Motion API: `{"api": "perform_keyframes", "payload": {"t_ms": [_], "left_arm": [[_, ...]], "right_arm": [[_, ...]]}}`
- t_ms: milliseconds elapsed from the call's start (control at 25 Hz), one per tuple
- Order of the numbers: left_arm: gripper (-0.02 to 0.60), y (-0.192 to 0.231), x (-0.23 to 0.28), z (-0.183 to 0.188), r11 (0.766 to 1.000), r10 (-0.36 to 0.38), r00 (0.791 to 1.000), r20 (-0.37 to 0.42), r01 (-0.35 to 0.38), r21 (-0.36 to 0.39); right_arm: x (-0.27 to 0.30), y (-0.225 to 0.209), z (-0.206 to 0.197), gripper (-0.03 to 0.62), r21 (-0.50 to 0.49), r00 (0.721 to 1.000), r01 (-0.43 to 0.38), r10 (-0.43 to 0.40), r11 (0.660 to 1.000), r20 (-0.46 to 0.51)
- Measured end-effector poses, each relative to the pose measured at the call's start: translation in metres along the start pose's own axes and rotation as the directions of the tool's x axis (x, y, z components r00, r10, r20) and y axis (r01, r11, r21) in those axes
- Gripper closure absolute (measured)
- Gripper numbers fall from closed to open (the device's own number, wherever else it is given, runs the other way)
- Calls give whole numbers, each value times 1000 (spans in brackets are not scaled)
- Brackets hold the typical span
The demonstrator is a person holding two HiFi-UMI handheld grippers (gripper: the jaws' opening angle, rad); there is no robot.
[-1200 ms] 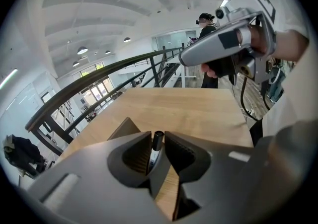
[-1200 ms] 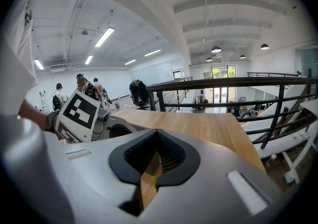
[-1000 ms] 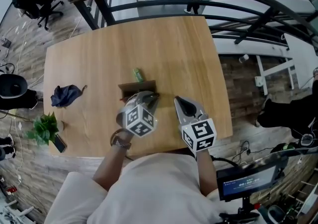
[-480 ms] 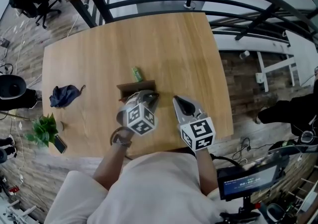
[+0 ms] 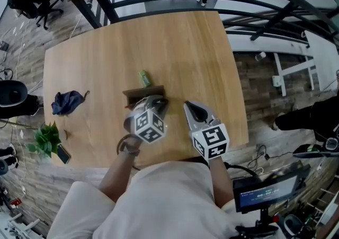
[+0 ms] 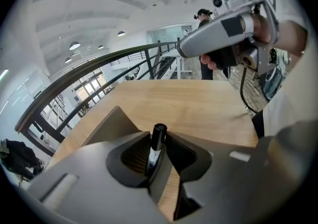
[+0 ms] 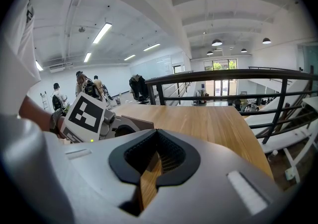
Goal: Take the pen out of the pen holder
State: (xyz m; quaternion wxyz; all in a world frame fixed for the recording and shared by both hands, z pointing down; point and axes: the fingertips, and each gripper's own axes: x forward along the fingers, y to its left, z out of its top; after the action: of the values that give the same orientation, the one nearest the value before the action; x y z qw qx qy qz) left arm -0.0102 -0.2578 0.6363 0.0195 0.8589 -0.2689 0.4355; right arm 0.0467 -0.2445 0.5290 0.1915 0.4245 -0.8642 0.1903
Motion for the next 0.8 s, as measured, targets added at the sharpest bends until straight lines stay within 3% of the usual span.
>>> {"api": "perform_keyframes", "payload": {"t_ms": [400, 800], "left_arm": [[499, -2, 1, 0, 1000, -18, 1000, 1, 18, 16], [511, 8, -8, 10, 999, 30, 999, 41, -31, 32]], "right_arm": [[3, 3, 0, 591, -5, 1000, -12, 12, 1000, -2], [-3, 2, 2, 591, -8, 1000, 5, -5, 1000, 12]]}}
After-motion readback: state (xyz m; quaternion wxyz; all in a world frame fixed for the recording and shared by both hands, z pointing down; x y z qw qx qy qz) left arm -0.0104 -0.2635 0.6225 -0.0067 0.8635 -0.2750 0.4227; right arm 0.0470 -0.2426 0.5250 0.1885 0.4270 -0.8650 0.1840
